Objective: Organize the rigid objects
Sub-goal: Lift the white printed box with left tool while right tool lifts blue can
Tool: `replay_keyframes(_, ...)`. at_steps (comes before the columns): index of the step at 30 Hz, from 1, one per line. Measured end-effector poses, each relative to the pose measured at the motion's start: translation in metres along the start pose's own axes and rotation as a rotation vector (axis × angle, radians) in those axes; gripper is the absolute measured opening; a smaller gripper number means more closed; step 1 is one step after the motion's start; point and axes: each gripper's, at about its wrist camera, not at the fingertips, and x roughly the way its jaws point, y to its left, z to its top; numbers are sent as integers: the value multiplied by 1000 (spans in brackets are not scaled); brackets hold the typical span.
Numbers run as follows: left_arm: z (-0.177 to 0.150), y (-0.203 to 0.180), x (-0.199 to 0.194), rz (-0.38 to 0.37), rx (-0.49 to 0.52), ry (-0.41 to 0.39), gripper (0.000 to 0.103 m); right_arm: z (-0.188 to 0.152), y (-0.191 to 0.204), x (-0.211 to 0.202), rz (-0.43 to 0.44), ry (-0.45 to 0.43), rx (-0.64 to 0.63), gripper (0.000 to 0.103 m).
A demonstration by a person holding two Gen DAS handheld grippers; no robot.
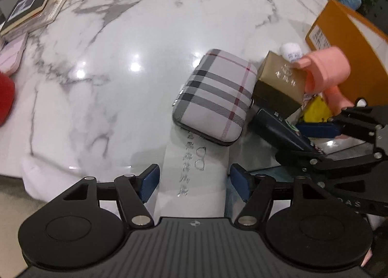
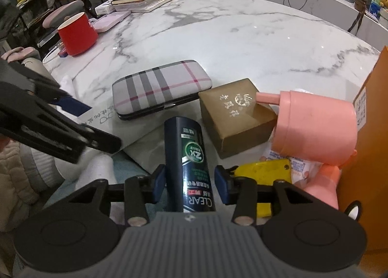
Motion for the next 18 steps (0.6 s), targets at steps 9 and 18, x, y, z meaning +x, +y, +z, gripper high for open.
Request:
replay_keyframes(9, 5, -15, 16, 79, 39, 2, 72, -2, 5, 8, -16, -14, -47, 42)
replay_keyframes(18, 7, -31, 4, 107, 88, -21, 69, 1, -7, 1, 25, -22, 39, 36)
